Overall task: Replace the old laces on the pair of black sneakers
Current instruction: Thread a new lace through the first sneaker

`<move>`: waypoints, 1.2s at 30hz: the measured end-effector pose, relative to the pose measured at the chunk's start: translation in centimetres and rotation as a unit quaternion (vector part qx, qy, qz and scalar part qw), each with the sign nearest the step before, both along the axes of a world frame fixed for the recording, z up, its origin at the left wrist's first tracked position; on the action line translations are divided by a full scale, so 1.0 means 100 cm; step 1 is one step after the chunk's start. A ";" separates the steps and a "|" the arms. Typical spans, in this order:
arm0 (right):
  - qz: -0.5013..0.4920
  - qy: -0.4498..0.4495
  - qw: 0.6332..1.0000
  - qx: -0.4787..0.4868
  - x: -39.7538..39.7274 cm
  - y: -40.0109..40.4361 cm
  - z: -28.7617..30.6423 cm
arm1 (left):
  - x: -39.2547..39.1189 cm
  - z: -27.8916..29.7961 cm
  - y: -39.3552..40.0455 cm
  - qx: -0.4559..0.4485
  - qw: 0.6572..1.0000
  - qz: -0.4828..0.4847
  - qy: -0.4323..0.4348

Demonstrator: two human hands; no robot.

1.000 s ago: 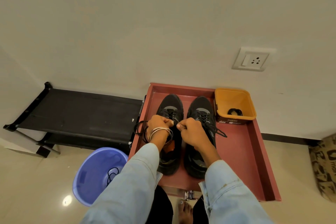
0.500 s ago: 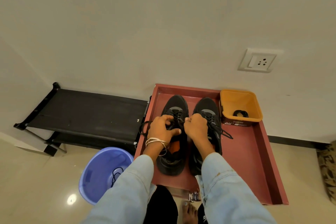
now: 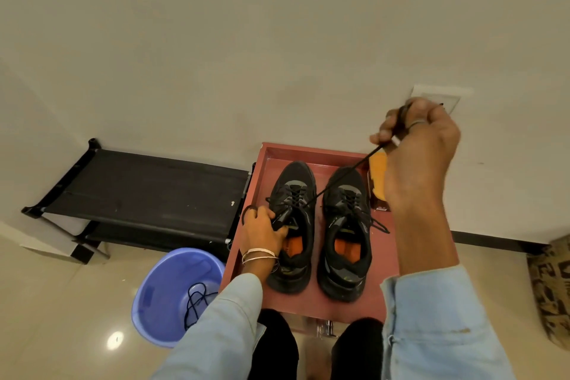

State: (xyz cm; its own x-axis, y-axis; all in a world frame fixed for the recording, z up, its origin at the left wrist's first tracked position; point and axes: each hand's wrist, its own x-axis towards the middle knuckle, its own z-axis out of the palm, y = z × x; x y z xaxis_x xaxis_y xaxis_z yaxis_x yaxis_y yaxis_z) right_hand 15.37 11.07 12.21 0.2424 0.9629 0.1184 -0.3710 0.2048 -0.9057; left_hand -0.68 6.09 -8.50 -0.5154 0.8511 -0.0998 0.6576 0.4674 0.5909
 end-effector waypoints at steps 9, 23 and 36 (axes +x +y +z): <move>0.163 -0.555 0.815 -0.037 -0.028 0.019 -0.115 | 0.001 0.004 0.004 -0.032 0.998 -0.039 0.049; 0.084 -0.500 0.858 -0.087 -0.022 0.013 -0.118 | 0.004 0.006 0.003 -0.039 0.995 -0.028 0.083; 0.197 -0.552 0.797 -0.147 -0.017 -0.002 -0.113 | 0.005 0.009 0.000 0.048 0.987 -0.057 0.142</move>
State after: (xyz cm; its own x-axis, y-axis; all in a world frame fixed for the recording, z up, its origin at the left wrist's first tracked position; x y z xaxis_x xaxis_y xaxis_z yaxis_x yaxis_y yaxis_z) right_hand 13.67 10.88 0.88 -0.1805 0.9640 -0.1953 0.7025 -0.0126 -0.7116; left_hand -0.18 6.06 -7.64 -0.4112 0.9038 0.1187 0.8485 0.3320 0.4122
